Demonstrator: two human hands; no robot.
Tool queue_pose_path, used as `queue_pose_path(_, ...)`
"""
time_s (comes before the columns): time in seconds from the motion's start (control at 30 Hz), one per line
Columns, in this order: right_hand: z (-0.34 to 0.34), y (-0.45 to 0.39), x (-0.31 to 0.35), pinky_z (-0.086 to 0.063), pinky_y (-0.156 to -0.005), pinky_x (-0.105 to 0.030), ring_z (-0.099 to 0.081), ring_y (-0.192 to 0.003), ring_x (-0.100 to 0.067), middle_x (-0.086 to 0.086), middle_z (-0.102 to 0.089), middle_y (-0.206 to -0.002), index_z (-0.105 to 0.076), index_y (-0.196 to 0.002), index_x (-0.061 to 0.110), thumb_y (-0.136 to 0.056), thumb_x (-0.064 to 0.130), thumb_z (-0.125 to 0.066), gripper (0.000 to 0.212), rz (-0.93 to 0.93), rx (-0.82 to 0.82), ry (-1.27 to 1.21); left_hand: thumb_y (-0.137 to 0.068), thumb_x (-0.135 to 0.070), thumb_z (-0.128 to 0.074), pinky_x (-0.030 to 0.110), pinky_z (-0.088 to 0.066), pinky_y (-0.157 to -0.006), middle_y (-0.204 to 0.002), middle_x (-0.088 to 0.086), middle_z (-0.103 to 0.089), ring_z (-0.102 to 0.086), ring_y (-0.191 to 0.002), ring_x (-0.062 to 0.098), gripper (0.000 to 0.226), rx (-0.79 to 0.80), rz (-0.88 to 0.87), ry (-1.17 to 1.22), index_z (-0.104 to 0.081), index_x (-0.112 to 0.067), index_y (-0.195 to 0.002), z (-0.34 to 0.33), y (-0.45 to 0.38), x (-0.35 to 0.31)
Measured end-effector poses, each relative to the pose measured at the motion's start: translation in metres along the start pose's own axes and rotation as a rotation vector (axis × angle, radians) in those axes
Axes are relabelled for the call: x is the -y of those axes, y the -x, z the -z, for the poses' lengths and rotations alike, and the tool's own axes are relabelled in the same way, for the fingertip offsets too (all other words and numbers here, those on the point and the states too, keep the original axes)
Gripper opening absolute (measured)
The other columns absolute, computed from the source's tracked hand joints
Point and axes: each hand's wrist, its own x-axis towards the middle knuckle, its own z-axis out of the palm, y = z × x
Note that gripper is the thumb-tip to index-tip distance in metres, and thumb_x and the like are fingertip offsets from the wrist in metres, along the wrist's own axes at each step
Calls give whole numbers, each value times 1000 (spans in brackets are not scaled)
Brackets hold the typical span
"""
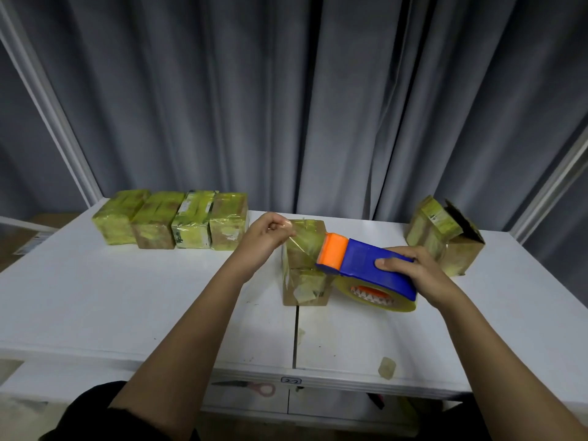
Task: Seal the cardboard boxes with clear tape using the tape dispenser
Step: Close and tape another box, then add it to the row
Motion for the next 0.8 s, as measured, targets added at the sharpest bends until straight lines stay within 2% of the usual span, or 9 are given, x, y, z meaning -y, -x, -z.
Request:
queue_pose_path(0.07,-1,1,0,-53,-62,-24,-69,-74,-25,-13,-73,-83,-75,-88,11,-56,51,-71,51,-8,2,-44,-86,-6,-63,35,-52,-94,-93,5,-54,-63,-100,25,12,11,4,74,-58,-17,-84,-2,1,0)
queue_pose_path(0.17,-2,2,-1,-53,-59,-21,-70,-73,-22,-11,-73,-83,-74,-91,12,-55,51,-70,54,-9,4,-68,-90,5,-51,29,-56,-84,-90,5,-51,-68,-86,21,19,17,-1,159,-57,-12,-88,-3,5,-4)
queue_pose_path(0.23,-2,3,-1,-53,-59,-21,-70,-74,-20,-9,-74,-84,-73,-93,12,-55,52,-69,55,-6,2,-76,-88,8,-50,30,-57,-83,-91,3,-50,-67,-81,19,21,16,1,148,-58,-11,-93,-2,6,-6)
queue_pose_path(0.33,0,3,-2,-53,-59,-21,-70,-74,-21,-9,-74,-85,-72,-94,11,-54,53,-69,59,-6,-6,-81,-86,6,-59,33,-57,-83,-95,0,-49,-66,-79,15,21,29,-13,48,-60,-10,-101,0,8,-7)
queue_pose_path(0.43,0,2,0,-53,-60,-21,-70,-76,-22,-8,-74,-85,-73,-94,11,-54,55,-70,59,-5,-18,-48,-89,-7,-63,30,-59,-75,-96,-1,-51,-68,-80,16,17,32,-34,-78,-58,-10,-105,0,9,-8)
queue_pose_path(0.53,-1,1,3,-53,-60,-20,-71,-74,-21,-6,-74,-81,-73,-92,12,-63,47,-71,45,-12,-27,-15,-92,-11,-60,28,-59,-68,-91,0,-54,-69,-78,17,7,-63,-71,-241,-56,-15,-97,-4,6,-6)
queue_pose_path(0.6,-1,1,4,-52,-59,-20,-70,-74,-20,-5,-74,-80,-73,-92,12,-67,43,-68,41,-13,-35,-8,-94,-17,-57,37,-59,-71,-88,-3,-55,-70,-76,18,7,-132,-126,-381,-54,-22,-91,-7,3,-3)
queue_pose_path(0.67,-1,2,3,-53,-60,-21,-71,-75,-21,-6,-74,-82,-73,-94,12,-65,47,-70,46,-10,-41,-17,-95,-21,-54,43,-57,-73,-89,-8,-54,-69,-74,16,9,-159,-174,-474,-51,-26,-88,-8,0,-1)
queue_pose_path(0.8,2,4,4,-52,-60,-22,-71,-75,-20,-4,-74,-81,-72,-93,12,-68,48,-67,44,-11,-62,27,-97,-19,-49,37,-55,-69,-91,-9,-49,-67,-72,12,7,-129,-238,-589,-50,-22,-91,-11,-5,-4)
